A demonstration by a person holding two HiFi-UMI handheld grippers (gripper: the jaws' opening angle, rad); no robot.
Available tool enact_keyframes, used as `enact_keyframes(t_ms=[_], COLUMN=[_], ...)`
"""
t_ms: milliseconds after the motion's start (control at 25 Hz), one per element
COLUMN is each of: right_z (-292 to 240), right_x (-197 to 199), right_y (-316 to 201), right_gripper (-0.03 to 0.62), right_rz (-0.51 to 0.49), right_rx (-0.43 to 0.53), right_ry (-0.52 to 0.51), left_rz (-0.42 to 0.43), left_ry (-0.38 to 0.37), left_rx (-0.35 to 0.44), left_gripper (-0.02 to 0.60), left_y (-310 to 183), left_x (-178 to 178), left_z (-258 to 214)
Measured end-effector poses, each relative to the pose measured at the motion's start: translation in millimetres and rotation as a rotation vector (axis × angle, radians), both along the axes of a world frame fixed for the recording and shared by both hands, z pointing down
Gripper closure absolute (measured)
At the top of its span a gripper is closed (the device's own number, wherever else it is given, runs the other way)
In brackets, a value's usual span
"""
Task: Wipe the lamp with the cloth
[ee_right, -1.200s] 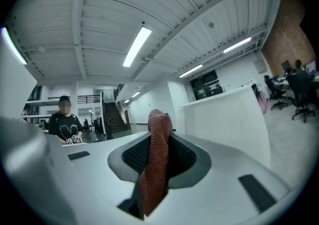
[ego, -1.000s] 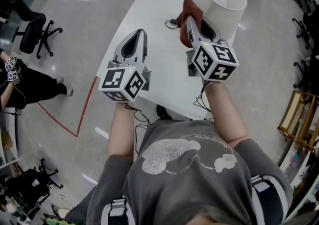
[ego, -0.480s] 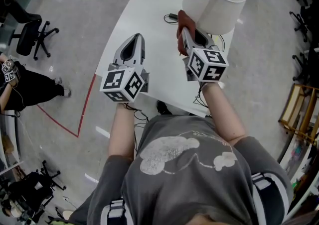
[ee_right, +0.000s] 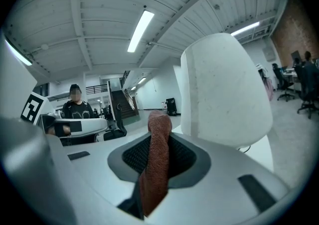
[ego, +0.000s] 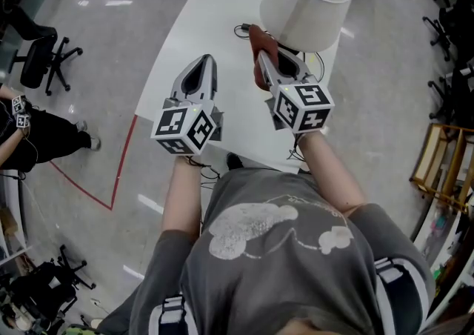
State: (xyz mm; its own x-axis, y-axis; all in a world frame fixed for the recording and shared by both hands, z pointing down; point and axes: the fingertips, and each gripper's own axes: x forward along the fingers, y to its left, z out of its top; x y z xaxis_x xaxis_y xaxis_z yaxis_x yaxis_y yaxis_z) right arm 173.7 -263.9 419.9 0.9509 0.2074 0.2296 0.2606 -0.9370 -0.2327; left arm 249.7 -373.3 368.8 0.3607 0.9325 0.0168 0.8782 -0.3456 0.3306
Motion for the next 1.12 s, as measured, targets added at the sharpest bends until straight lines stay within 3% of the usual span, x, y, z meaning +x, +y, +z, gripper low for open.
enact_keyframes(t_ms=[440,1120], right_z=[0,17], right_x=[-8,-3], right_y=[-10,-26], right_gripper=[0.508,0.51], right_rz=[-0.182,-0.307], right_rx=[-0.083,-0.083], right_ry=[-0.034,-0.077], left_rz=[-0.031,-0.095], left_ry=[-0.018,-0.038], left_rx=[0.028,0.026], left_gripper=[0.572,0.574], left_y=[18,15], left_x=[-25,-21], left_z=[13,19])
